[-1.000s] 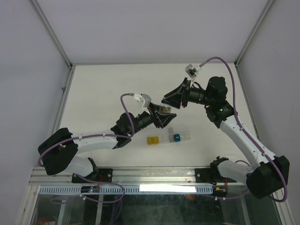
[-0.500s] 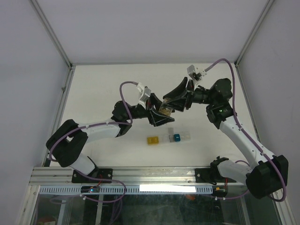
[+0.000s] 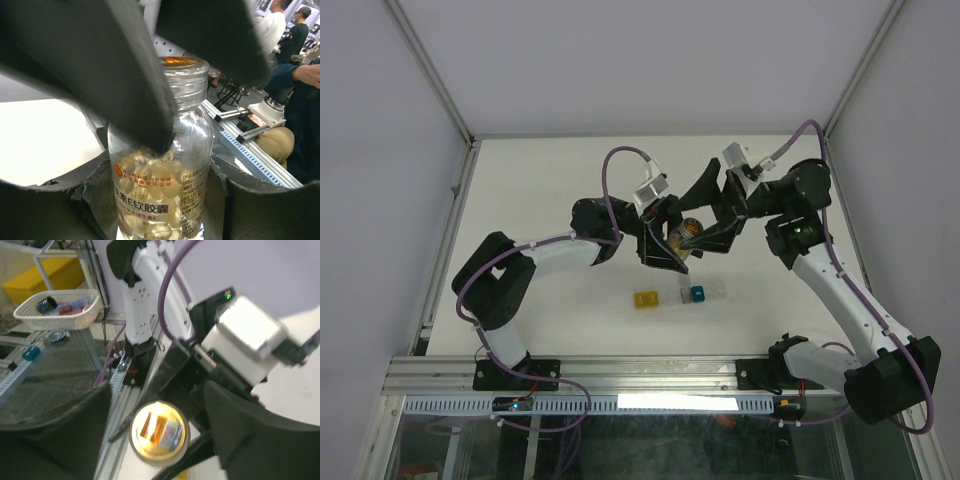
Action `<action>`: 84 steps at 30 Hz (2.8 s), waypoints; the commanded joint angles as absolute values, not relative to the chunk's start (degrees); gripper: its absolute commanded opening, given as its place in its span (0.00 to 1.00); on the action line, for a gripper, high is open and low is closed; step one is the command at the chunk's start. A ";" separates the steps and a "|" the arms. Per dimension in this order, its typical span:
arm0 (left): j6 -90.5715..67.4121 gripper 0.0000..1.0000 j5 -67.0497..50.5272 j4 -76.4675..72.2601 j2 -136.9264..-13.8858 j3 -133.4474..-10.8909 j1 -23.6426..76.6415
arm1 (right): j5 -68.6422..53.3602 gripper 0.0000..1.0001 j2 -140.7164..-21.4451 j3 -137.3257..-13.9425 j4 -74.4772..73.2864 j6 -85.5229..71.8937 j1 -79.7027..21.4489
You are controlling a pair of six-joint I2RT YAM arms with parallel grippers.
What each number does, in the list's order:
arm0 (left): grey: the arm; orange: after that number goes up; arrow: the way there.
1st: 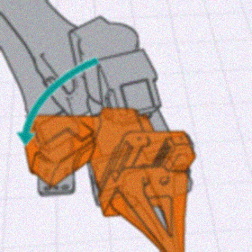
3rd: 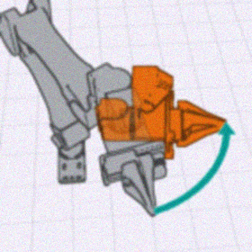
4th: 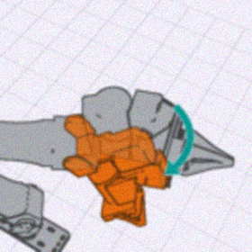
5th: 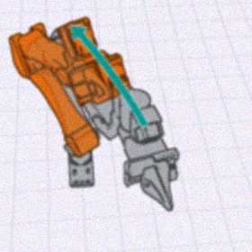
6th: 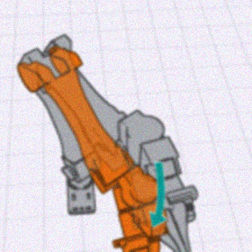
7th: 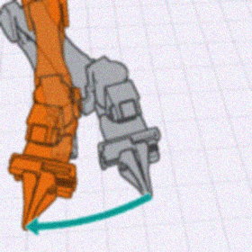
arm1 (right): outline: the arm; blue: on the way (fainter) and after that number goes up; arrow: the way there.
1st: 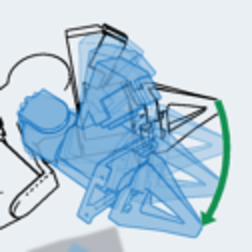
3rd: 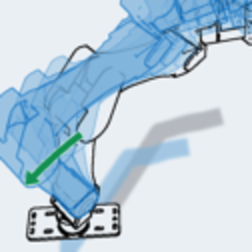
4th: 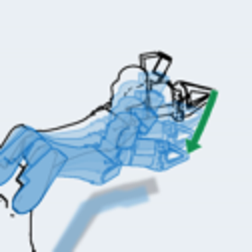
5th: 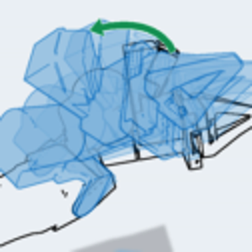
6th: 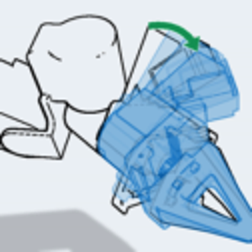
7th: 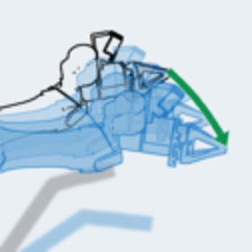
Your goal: Sort the pills into containers
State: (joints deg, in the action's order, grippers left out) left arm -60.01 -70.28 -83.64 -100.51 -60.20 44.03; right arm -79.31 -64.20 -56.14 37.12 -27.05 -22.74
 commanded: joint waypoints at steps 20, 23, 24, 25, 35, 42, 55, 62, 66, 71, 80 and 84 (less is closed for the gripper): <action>-1.90 0.00 18.99 -54.04 -75.61 -39.98 66.00 | -49.62 0.99 -55.88 -68.26 -14.76 -10.44 -18.72; -2.38 0.00 20.14 -51.12 -76.33 -42.27 66.61 | -50.43 0.99 -56.95 -69.24 -13.21 -10.76 -19.26; -2.59 0.00 20.13 -50.65 -76.60 -42.74 66.66 | -51.17 0.99 -57.32 -69.40 -12.46 -11.33 -19.48; -2.77 0.00 20.08 -50.42 -76.93 -43.10 66.70 | -51.78 0.99 -57.69 -69.52 -11.75 -11.83 -19.69; -5.46 0.00 18.10 -50.25 -78.08 -44.85 66.70 | -46.77 0.97 -59.76 -66.46 -9.99 -8.41 -23.25; -6.93 0.00 17.49 -50.10 -79.21 -45.48 66.71 | -43.70 0.81 -60.93 -66.69 -9.76 -6.63 -25.39; -10.38 0.00 17.33 -48.56 -79.50 -46.82 66.71 | -42.75 0.59 -61.16 -66.36 -9.79 -5.73 -26.91; -10.41 0.00 16.26 -47.73 -79.13 -47.01 66.68 | -46.28 0.08 -60.37 -67.40 -9.78 -5.97 -26.59; -11.96 0.00 12.54 -47.02 -77.37 -45.96 66.09 | -52.04 0.00 -59.26 -66.26 -6.83 -8.56 -25.01; -17.83 0.00 -16.21 -51.65 -74.61 -42.64 56.55 | -69.73 0.00 -58.81 -63.65 3.18 -12.76 -24.28; -29.03 0.00 -68.70 -62.98 -83.22 -53.58 49.70 | -85.76 0.00 -61.94 -55.45 68.31 -55.95 -24.97; -41.64 0.00 -70.78 -79.44 -90.33 -56.99 49.30 | -85.58 0.00 -60.86 -55.77 64.54 -52.87 -24.79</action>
State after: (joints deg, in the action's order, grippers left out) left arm -27.77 -56.25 -61.52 -85.32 -53.10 49.15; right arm -78.70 -62.04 -54.85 53.71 -45.58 -23.81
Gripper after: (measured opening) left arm 0.523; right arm 0.452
